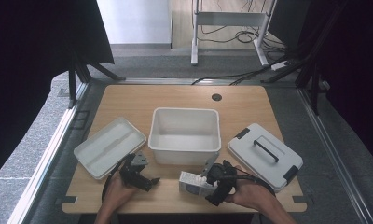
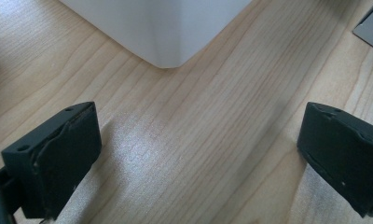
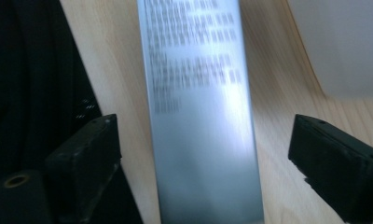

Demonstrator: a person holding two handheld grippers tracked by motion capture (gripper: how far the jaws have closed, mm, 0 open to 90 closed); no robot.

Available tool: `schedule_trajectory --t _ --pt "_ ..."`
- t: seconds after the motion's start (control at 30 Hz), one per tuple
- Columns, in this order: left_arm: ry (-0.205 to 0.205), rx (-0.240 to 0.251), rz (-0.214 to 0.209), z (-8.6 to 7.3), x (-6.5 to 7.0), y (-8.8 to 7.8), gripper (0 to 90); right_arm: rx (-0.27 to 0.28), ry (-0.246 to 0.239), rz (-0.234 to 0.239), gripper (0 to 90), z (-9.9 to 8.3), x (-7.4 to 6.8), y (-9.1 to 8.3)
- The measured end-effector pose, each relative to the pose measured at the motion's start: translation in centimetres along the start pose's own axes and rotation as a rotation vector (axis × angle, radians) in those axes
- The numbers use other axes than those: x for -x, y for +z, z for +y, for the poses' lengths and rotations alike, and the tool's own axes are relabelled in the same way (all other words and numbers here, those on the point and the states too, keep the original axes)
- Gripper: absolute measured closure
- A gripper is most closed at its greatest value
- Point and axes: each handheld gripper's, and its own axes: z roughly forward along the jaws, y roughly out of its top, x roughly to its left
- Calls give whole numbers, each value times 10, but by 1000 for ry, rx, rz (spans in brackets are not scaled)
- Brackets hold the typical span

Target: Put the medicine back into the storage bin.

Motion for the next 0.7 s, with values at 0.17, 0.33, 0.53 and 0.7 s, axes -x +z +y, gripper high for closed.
schedule_trajectory --t 0.17,0.33,0.53,0.7 --pt "0 0 0 0 0 0 0 -58 -63 1 168 22 -3 14" --pt "1 0 0 0 0 0 0 -135 -120 11 279 38 -7 26" --pt "0 0 0 0 0 0 0 -210 -139 16 375 44 -7 37" --pt "0 0 0 0 0 0 0 -258 -143 30 452 44 -5 42"
